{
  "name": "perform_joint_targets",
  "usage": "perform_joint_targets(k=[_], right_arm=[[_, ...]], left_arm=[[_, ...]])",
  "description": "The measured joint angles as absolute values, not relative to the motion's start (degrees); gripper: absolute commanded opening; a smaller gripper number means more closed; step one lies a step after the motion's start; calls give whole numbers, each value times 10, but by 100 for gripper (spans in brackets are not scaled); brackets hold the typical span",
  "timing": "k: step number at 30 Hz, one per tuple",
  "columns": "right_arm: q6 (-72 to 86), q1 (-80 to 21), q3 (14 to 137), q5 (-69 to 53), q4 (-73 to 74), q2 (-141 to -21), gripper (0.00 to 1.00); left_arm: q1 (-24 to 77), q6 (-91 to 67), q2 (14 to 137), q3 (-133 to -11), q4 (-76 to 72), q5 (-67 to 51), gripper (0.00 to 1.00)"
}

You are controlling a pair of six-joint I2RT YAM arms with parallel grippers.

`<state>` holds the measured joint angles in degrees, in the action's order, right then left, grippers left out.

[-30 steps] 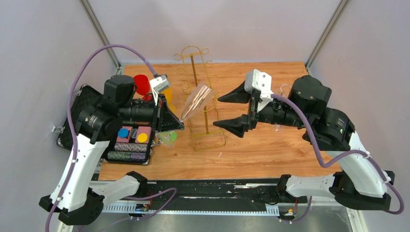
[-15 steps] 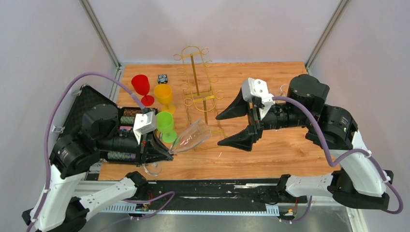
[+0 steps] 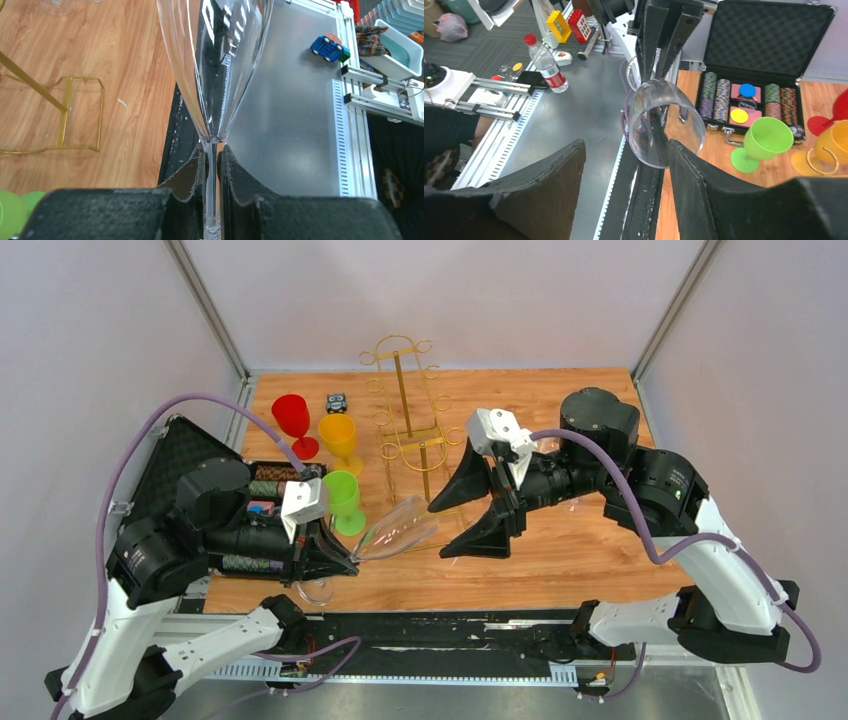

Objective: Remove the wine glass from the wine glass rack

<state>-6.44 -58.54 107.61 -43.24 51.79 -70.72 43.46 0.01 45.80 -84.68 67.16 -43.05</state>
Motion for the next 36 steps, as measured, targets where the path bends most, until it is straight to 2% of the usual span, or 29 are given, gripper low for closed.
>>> perform_joint_targets(k=[7,9,11,15,16,17,19,21,25,29,36], right_arm=[[-54,-585,1076,-467,509,-730,51],[-51,-585,1076,-472,505,-740,46],[-48,-585,1075,-476,503,-747,35],[-43,-584,1072,-482,502,-754,6],[-43,-584,1072,-484,502,-754,1],[-41,-584,1072,-484,501,-754,0],[-38,-584,1072,-486,500,-755,0],[-36,-584,1070,-488,498,-755,0],[-34,-584,1061,-490,497,-754,0],[-32,-584,1047,-484,500,-753,0],[-31,-583,1029,-462,519,-729,0]], left_arm=[[438,2,463,-847,672,-422,0],[438,3,465,-847,672,-418,0],[438,3,467,-847,672,-415,0],[439,4,470,-847,672,-413,0],[439,4,470,-847,672,-412,0],[439,4,471,-847,672,-412,0],[440,4,471,-847,672,-411,7],[441,4,471,-848,672,-408,30],[442,6,471,-848,674,-399,63],[442,6,471,-849,672,-388,81],[442,6,471,-852,671,-350,99]])
